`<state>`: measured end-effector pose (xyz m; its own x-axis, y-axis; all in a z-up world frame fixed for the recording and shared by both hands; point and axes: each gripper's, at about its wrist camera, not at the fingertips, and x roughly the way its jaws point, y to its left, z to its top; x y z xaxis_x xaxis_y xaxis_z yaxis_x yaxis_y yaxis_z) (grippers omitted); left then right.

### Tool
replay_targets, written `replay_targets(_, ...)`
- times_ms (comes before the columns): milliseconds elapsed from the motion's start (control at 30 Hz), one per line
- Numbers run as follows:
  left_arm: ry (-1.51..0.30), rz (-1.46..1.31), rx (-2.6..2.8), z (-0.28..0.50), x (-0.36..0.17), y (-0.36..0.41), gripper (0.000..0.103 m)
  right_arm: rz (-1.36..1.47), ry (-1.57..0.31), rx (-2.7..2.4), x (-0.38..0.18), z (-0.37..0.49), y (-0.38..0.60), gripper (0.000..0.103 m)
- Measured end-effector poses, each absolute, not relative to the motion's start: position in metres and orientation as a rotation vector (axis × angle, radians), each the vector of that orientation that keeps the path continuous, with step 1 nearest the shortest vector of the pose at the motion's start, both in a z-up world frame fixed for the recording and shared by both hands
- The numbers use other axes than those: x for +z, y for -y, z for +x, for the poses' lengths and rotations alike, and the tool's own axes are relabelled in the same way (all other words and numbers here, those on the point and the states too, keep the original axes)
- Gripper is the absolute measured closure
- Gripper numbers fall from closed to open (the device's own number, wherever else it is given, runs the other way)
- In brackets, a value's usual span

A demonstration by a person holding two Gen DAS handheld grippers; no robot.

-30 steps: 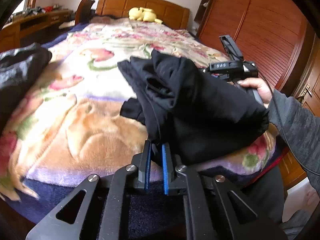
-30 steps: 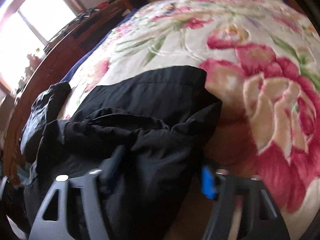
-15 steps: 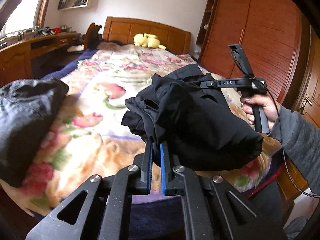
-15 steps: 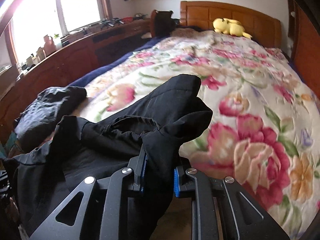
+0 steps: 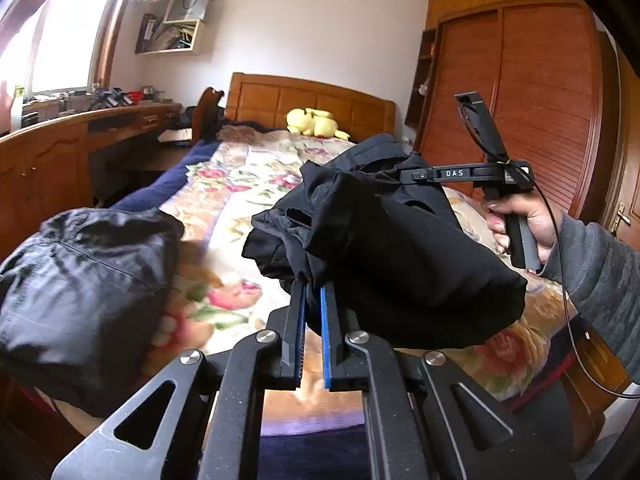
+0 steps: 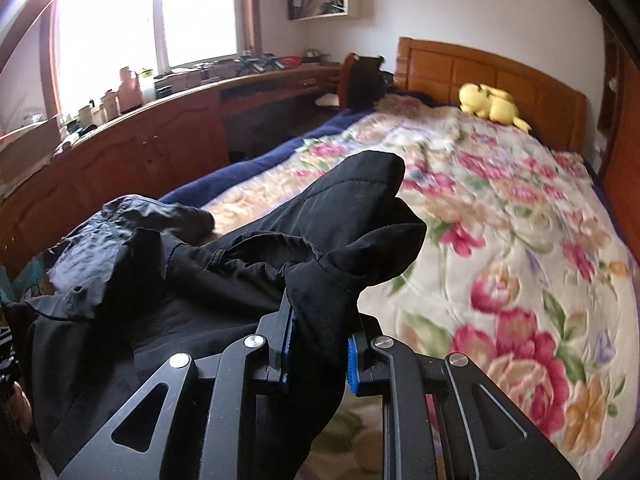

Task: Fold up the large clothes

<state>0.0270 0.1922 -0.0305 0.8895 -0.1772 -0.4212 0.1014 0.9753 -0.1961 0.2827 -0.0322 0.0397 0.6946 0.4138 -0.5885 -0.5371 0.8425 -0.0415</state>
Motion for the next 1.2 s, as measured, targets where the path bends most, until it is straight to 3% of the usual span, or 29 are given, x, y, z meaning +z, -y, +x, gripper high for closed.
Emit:
replay_targets(433, -0.377, -0.102, 0.04, 0.005, 0.011, -0.295, 0.096, -0.251, -0.494, 0.659, 0.072, 0.291, -0.079, 0.083)
replay_targets(667, -0.379, -0.091, 0.189, -0.003, 0.01, -0.363, 0.096, -0.282, -0.475, 0.738, 0.063, 0.303, -0.147, 0.084)
replay_targets(1033, -0.523, -0.081, 0.439, 0.003, -0.049, -0.465, 0.096, -0.355, -0.54, 0.793, 0.017, 0.349, -0.243, 0.083)
replay_targets(1133, -0.596, -0.081, 0.474, 0.009, -0.076, -0.476, 0.096, -0.407, -0.659, 0.767, -0.015, 0.364, -0.261, 0.08)
replay_targets(1200, -0.599, -0.104, 0.482, 0.004, -0.089, -0.476, 0.096, -0.45, -0.669, 0.75, -0.03, 0.368, -0.261, 0.072)
